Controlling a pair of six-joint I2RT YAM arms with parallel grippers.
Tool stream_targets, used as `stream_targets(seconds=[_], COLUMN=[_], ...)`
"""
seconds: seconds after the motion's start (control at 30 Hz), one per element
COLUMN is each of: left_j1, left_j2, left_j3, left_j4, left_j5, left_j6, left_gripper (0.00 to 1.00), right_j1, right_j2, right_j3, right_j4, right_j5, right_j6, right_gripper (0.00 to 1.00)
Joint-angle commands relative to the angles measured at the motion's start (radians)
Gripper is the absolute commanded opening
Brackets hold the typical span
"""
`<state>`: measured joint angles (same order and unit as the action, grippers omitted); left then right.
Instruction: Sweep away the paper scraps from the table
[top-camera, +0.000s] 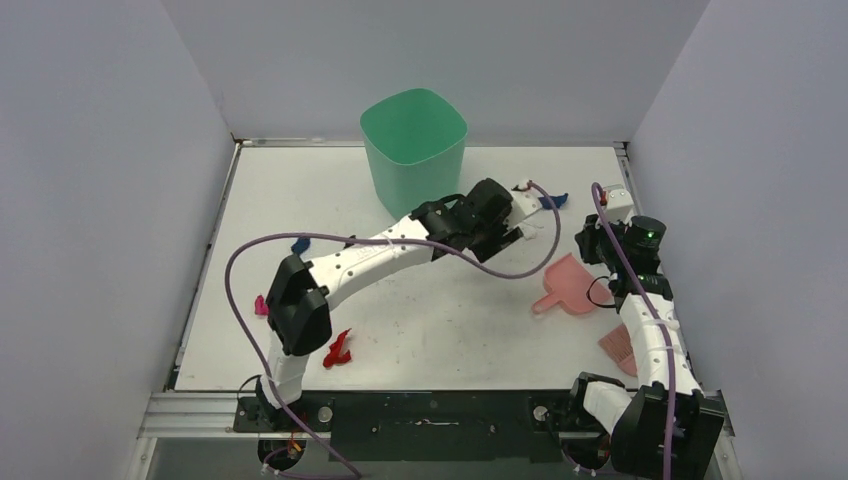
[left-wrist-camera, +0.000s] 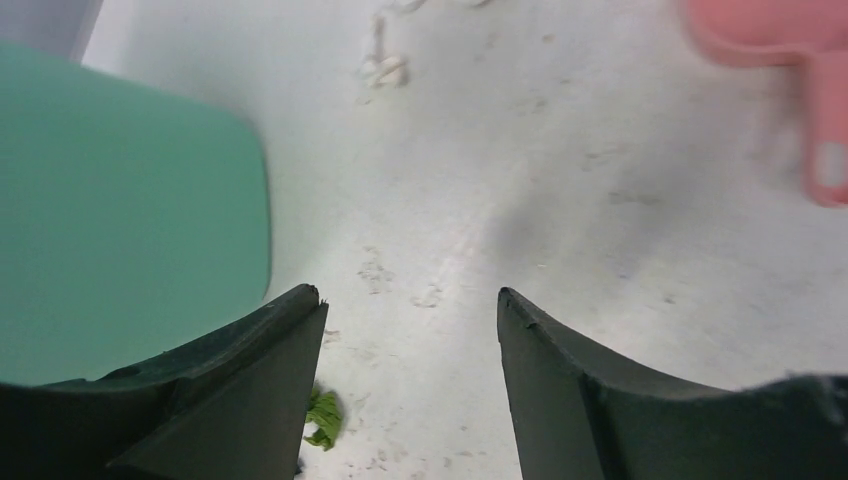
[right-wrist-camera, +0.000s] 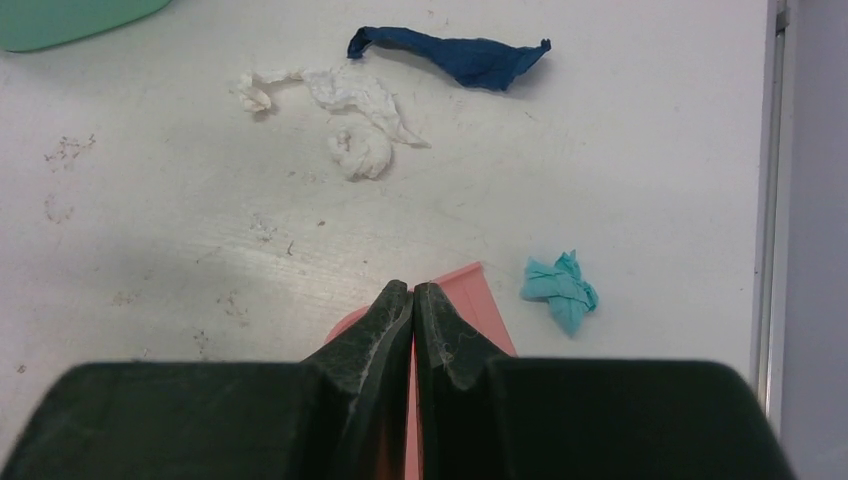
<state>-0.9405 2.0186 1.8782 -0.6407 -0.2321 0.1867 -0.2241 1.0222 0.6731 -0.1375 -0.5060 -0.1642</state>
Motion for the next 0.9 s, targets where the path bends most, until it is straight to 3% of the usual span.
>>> stream_targets(seconds=[0.0, 0.13, 0.27, 0.37, 0.5, 0.6, 0.67, 0.73, 0.87], left_j1=[-0.097, -0.148, -0.156, -0.136, -0.074, 0.003, 0.064, 0.093, 0.117], left_j2=[-0.184, -0.291, -0.443, -0.557, -0.656, -0.739, -0.802, -0.849, -0.854], left_j3=[-0.02, -0.146, -0.366, -0.47, -0.609, -0.738, -0.83, -0.911, -0.903], left_j4=[0.017, 0.032, 0.104, 0.137, 0.211, 0.331, 0.455, 0.56, 0.538], left_j5=[-0.037, -0.027, 0.006, 0.061, 0.137, 0.179, 0.299, 0.323, 0.32], left_j6=[0.0, -0.063, -0.15, -0.252, -0.341, -0.437, -0.516, -0.558, -0.578], left_gripper=[0.63, 0.66, 0.7, 0.78, 0.79, 0.81, 0.81, 0.83, 0.83], right_j1=[-0.008, -0.008, -0.008, -0.008, -0.008, -0.008, -0.009, -0.013, -0.037], right_j2=[0.01, 0.028, 0.056, 0.083, 0.101, 0.11, 0.11, 0.087, 0.007], right_j3=[0.042, 0.041, 0.04, 0.049, 0.083, 0.175, 0.219, 0.222, 0.152], right_j4=[0.03, 0.03, 0.029, 0.02, -0.022, -0.159, -0.279, -0.384, -0.539], right_j5=[-0.023, -0.023, -0.026, -0.028, 0.01, 0.049, 0.088, 0.154, 0.288], right_j6=[-0.001, -0.002, -0.004, -0.018, -0.028, -0.101, -0.198, -0.288, -0.467], right_gripper=[0.06, 0.08, 0.18, 0.32, 0.52, 0.61, 0.63, 0.64, 0.65])
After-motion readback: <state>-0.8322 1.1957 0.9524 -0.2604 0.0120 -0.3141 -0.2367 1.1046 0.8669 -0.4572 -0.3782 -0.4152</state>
